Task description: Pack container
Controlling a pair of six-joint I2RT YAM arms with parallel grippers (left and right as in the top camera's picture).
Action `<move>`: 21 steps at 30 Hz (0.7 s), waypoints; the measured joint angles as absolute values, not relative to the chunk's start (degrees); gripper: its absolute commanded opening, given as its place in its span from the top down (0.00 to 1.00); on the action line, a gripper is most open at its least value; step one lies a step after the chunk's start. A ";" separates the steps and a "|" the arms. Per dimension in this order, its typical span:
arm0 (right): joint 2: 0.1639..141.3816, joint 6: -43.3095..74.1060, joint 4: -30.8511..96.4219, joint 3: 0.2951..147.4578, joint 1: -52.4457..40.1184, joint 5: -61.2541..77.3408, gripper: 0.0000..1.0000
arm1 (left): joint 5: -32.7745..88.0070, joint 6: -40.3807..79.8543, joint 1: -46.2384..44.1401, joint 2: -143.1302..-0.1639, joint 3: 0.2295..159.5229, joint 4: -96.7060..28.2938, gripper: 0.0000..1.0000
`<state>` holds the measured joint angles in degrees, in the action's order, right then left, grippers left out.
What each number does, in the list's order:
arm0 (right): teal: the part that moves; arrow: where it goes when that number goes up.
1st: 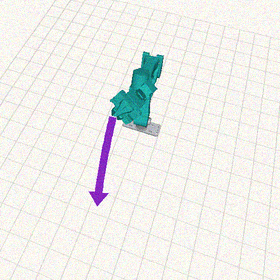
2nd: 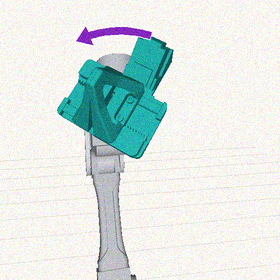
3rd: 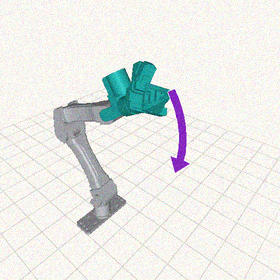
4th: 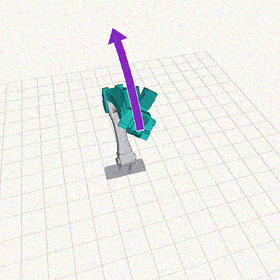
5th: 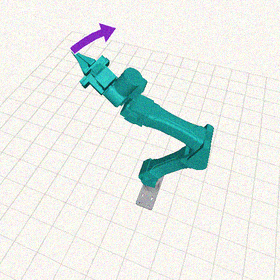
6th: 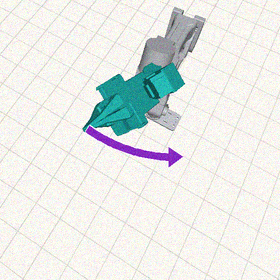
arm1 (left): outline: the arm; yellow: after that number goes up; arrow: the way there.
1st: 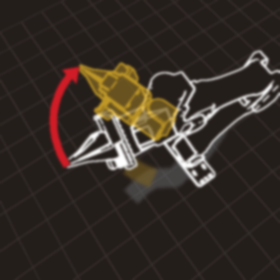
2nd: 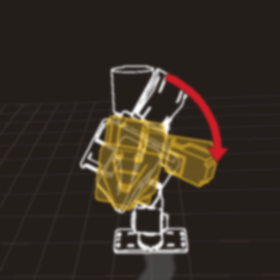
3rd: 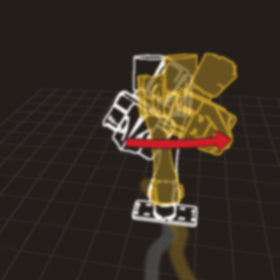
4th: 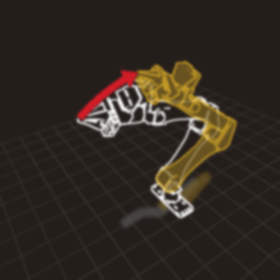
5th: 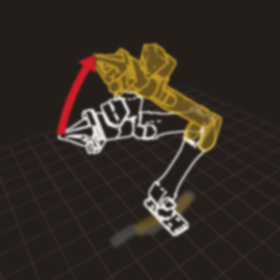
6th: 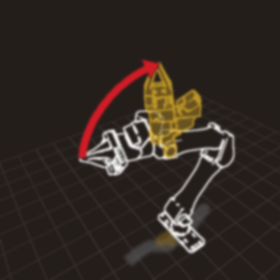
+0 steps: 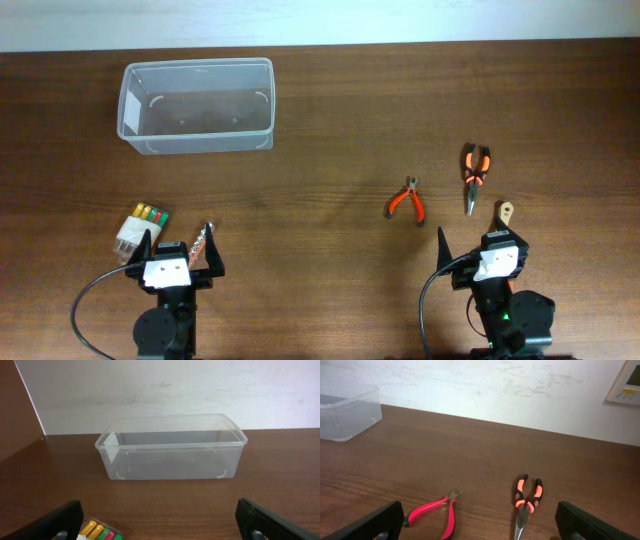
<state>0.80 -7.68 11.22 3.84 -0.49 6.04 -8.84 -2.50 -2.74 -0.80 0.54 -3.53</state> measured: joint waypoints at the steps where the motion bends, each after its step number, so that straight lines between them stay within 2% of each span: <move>1: 0.80 -7.66 11.22 3.84 -0.49 6.07 0.01 | -8.84 -2.50 -2.74 -0.80 0.54 -3.53 0.01; 21: 0.80 -7.66 11.22 3.84 -0.49 6.07 0.01 | -8.82 -2.48 -2.74 -0.80 0.54 -3.53 0.01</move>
